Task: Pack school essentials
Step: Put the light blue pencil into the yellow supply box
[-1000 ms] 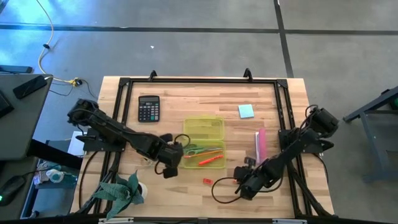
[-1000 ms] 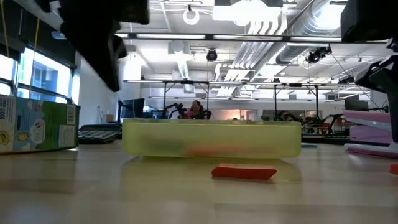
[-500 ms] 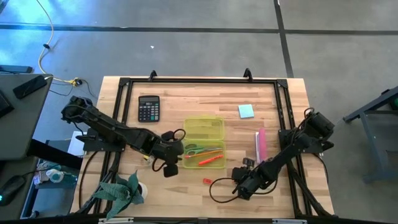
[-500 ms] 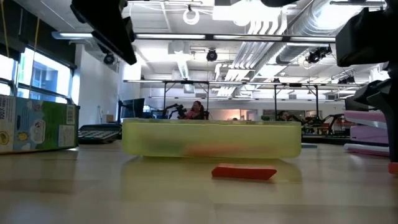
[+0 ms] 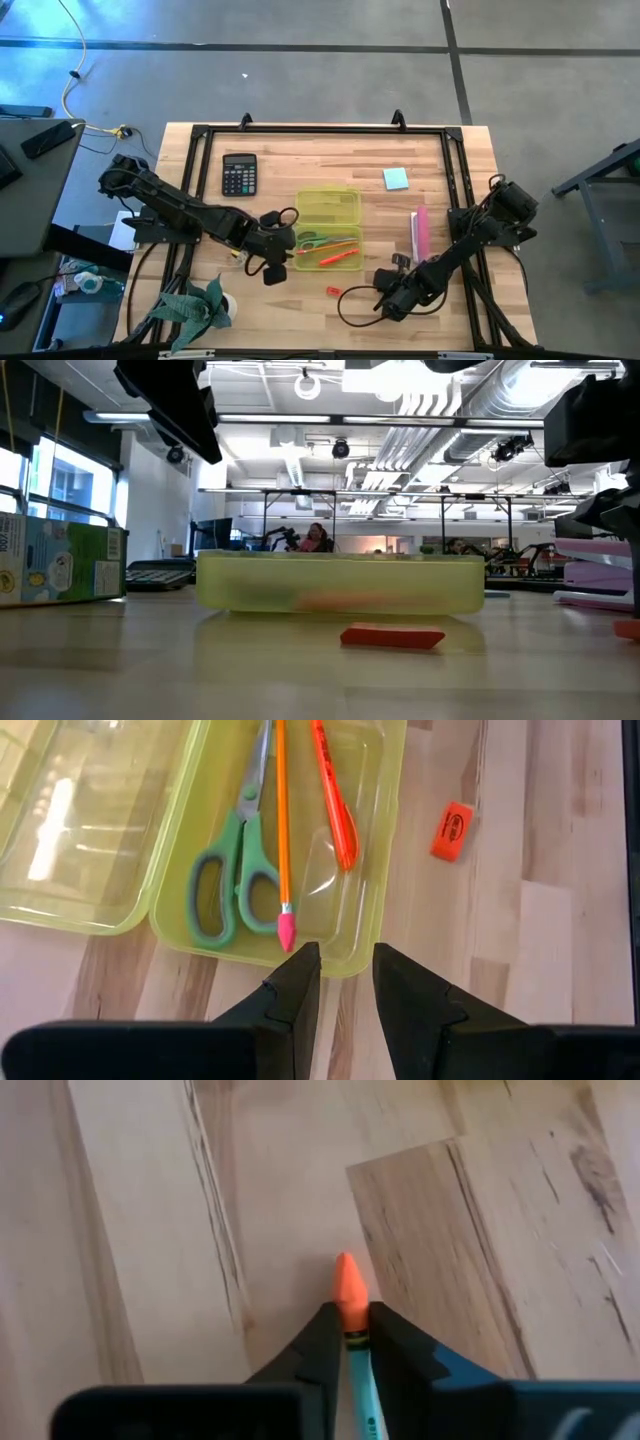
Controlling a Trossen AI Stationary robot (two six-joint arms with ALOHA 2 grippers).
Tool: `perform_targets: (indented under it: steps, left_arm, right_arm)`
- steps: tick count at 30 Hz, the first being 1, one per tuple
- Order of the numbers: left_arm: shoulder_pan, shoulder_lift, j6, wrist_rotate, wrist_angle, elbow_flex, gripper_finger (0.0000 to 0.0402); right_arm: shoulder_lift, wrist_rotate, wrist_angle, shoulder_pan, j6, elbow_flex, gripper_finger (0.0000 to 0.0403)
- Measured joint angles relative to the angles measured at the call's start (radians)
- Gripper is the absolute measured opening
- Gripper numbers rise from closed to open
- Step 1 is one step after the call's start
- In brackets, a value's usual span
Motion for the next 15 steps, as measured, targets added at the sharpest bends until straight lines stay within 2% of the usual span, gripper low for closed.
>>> perform_targets:
  steps: [5, 15]
  left_arm:
    - [0.0, 0.0, 0.0, -0.001, -0.001, 0.0, 0.0085]
    - [0.0, 0.001, 0.0, -0.001, -0.002, 0.0, 0.0085]
  right_arm:
    - [0.001, 0.008, 0.001, 0.003, -0.003, -0.001, 0.0009]
    - [-0.053, 0.087, 0.038, 0.045, -0.03, -0.006, 0.0021]
